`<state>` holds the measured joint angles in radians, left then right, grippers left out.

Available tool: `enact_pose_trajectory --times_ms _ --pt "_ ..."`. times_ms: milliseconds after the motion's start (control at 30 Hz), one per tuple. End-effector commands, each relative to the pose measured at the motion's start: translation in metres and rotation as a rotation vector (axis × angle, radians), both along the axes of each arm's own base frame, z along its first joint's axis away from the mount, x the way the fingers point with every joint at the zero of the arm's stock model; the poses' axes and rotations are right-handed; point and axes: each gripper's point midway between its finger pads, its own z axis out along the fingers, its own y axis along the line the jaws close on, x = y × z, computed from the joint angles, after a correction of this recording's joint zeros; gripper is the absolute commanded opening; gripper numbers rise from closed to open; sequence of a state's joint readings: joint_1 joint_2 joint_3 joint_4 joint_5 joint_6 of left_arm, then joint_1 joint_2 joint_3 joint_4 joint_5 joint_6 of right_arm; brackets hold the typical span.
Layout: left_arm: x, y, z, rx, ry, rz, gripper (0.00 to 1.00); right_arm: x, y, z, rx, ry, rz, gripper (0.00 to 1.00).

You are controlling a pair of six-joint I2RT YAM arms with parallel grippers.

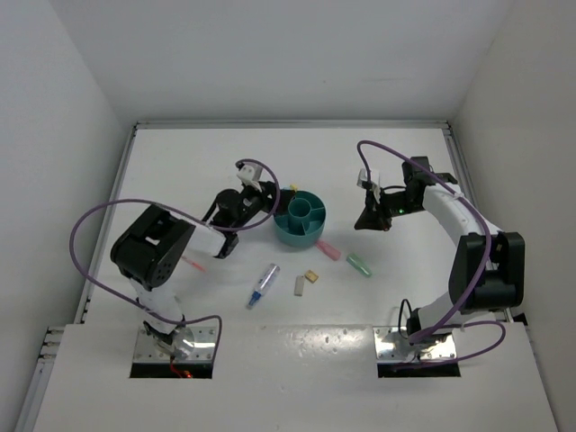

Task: Sort the stationery into containers
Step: Place the pen in the storage box, then pick up the pen from the center of the board.

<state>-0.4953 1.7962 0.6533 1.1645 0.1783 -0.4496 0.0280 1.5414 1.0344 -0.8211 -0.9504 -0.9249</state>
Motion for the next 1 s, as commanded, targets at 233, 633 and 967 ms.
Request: enact_pose_trajectory --times_ms 233,633,967 --pt "0.002 0.020 0.130 -0.090 -0.182 0.093 0.48 0.011 0.004 0.015 0.063 -0.032 -0.034 1.00" --pt "-0.108 0.155 0.049 0.074 0.518 0.680 0.92 -0.005 0.032 0.039 -0.012 -0.250 0.260 0.09" --pt "-0.150 0.226 0.070 -0.067 0.513 0.965 0.77 -0.030 0.164 0.048 0.012 -0.636 0.747 0.75"
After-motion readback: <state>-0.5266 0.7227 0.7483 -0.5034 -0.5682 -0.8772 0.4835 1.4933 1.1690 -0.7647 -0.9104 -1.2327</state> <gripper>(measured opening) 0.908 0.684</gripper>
